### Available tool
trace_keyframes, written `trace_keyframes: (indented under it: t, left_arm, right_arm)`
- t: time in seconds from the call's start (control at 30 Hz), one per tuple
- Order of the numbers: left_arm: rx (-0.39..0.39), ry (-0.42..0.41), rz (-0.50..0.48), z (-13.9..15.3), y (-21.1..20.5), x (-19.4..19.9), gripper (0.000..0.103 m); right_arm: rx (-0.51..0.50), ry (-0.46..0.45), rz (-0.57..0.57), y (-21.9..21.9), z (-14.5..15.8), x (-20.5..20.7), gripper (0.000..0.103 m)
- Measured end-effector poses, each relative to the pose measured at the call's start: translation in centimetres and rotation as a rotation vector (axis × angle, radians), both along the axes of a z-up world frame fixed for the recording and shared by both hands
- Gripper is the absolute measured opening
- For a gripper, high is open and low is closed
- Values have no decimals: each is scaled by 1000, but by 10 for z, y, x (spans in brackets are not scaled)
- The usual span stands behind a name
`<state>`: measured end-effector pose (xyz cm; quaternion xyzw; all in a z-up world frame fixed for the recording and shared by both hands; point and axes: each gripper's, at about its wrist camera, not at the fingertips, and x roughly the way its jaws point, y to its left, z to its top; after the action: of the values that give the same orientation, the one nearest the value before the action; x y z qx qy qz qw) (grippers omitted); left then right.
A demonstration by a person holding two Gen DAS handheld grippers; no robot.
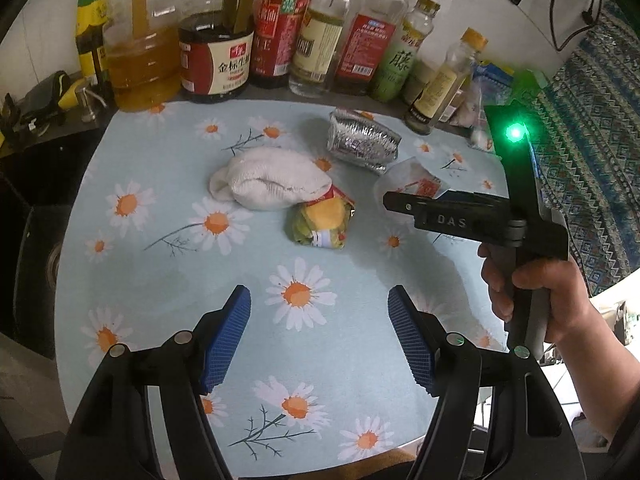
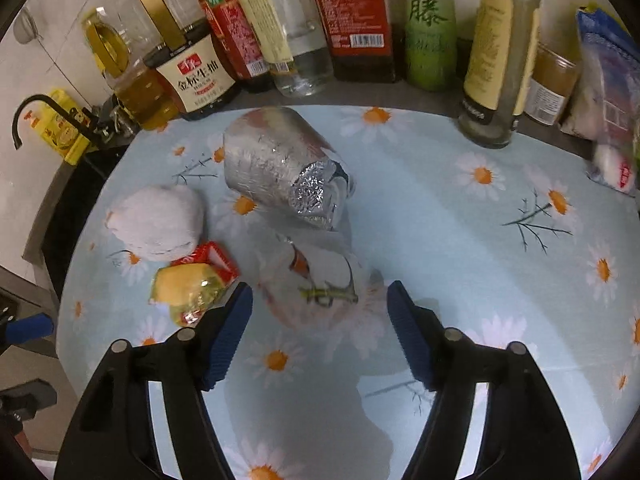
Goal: Collect trash
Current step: 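Grasp the clear printed plastic bag with the right gripper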
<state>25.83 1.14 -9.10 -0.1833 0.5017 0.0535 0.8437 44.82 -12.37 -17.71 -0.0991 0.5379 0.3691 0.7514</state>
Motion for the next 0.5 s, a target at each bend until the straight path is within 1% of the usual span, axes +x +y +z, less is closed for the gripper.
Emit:
trace_keyframes:
  t: [0.07, 0.33, 0.5]
  left_arm:
    - [-2, 8, 7, -3, 0, 1, 69]
    - [-1, 34, 24, -12, -1, 6, 69]
    - [5, 39, 19, -13, -5, 11, 69]
  right_arm:
    - [-16, -19, 11, 3, -3, -1, 60]
    - [2, -23, 46, 9, -4, 0, 56]
    - [24, -49, 53, 2, 10, -8, 56]
